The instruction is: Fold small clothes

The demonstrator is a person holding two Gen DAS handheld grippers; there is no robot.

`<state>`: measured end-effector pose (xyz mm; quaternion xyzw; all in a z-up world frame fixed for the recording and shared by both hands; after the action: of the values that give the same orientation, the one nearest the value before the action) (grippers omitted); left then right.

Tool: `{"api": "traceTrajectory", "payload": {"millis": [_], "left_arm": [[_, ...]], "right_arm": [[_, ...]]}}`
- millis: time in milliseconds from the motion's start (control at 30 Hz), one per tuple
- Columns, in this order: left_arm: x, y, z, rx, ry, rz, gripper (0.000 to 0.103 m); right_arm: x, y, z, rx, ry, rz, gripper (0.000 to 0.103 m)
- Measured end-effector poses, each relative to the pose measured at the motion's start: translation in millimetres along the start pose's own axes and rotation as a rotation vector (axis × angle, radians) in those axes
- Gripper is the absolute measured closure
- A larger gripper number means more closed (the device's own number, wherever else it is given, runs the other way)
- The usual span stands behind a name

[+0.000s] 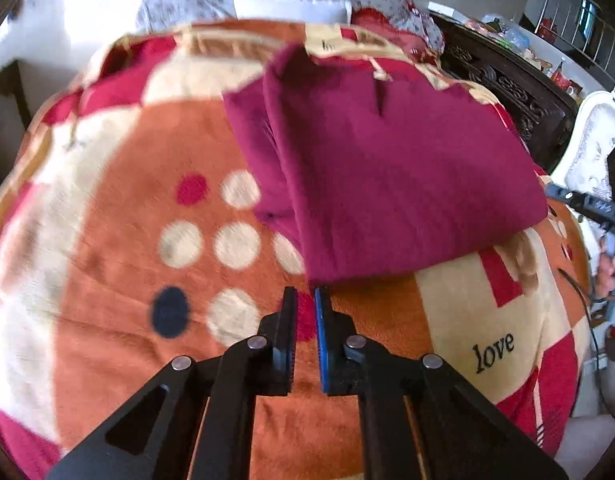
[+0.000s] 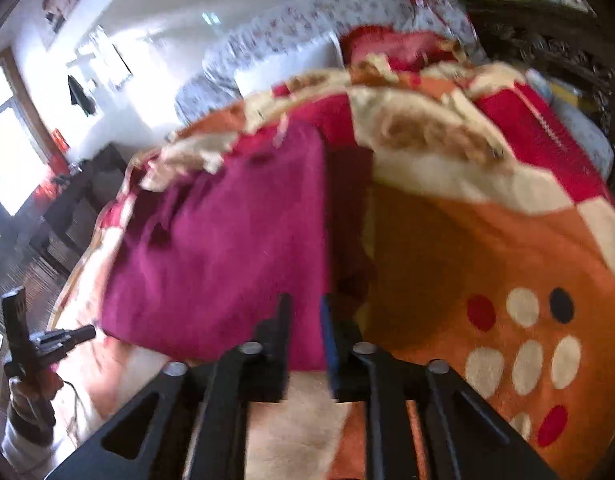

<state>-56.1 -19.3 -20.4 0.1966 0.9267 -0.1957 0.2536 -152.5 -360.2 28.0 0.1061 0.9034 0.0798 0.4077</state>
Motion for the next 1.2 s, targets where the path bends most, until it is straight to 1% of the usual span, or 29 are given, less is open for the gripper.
{"api": "traceTrajectory", "payload": {"millis": [33, 67, 133, 167, 233, 267, 300, 333, 367, 500, 633, 700, 800, 967, 1100, 1200], "left_arm": [[-2.5, -1.8, -5.1, 0.004, -0.014, -0.004, 0.094], [-5.2, -4.2, -9.7, 0.008, -0.031, -0.009, 0.094], [-10.3, -12.0, -14.9, 0.023, -0.053, -0.023, 0.093], [-12.6, -14.9, -14.3, 0.031, -0.053, -0.038, 0.087], [-20.3, -23.0, -7.7, 0.044, -0.064, -0.089, 0.058], [-23.8, -26.8, -4.4, 0.046, -0.076, -0.105, 0.053], [-28.4, -27.5, 0.0, 0.04, -0.1, -0.133, 0.051], [-30.9, -27.7, 4.0, 0.033, -0.104, -0.15, 0.051], [-32.4, -27.8, 9.6, 0.029, -0.099, -0.168, 0.051], [-35.6, -15.5, 35.3, -0.028, -0.066, -0.241, 0.051], [-36.6, -6.1, 46.2, -0.039, -0.058, -0.267, 0.051], [-36.6, -3.8, 50.1, -0.033, -0.06, -0.272, 0.048], [-37.6, 0.2, 54.7, -0.034, -0.074, -0.27, 0.043], [-34.8, 5.1, 60.2, -0.02, -0.085, -0.281, 0.037], [-37.3, 6.7, 61.8, -0.018, -0.095, -0.275, 0.035], [-35.9, 6.4, 61.8, -0.011, -0.096, -0.275, 0.034]], "right_arm": [[-7.6, 12.1, 1.9, -0.024, -0.007, -0.014, 0.056], [-13.5, 25.1, 7.4, -0.045, -0.003, -0.035, 0.053], [-23.8, 51.9, 23.2, -0.076, 0.013, -0.086, 0.053], [-31.1, 68.9, 34.6, -0.092, 0.016, -0.125, 0.053], [-48.3, 108.9, 65.6, -0.122, 0.022, -0.21, 0.055], [-51.2, 119.7, 74.9, -0.133, 0.023, -0.227, 0.057], [-60.3, 139.7, 94.3, -0.155, 0.028, -0.25, 0.059], [-66.3, 153.8, 108.8, -0.169, 0.034, -0.265, 0.063], [-70.6, 165.1, 119.7, -0.177, 0.036, -0.278, 0.064], [-89.4, 206.4, 169.3, -0.188, 0.053, -0.335, 0.065], [-101.2, 233.4, 206.9, -0.169, 0.073, -0.377, 0.065], [-104.8, 242.0, 225.3, -0.153, 0.088, -0.396, 0.065], [-109.4, 245.6, 248.5, -0.112, 0.106, -0.414, 0.065], [-110.3, 243.6, 278.0, -0.088, 0.143, -0.395, 0.065], [-114.2, 248.3, 284.6, -0.066, 0.145, -0.41, 0.065], [-113.6, 248.6, 280.8, -0.068, 0.153, -0.411, 0.064]]}}
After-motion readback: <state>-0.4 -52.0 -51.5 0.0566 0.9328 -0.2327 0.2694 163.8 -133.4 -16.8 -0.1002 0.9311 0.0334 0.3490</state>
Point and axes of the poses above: each gripper's, at about its wrist camera, not at the fingertips, and z roughly the way its jaws point, y to its left, x to its underside, the point moved 9 cm from there along z, roughly the way its jaws point, and after that the axes turned 9 degrees about -z, right-handed, at the moved point
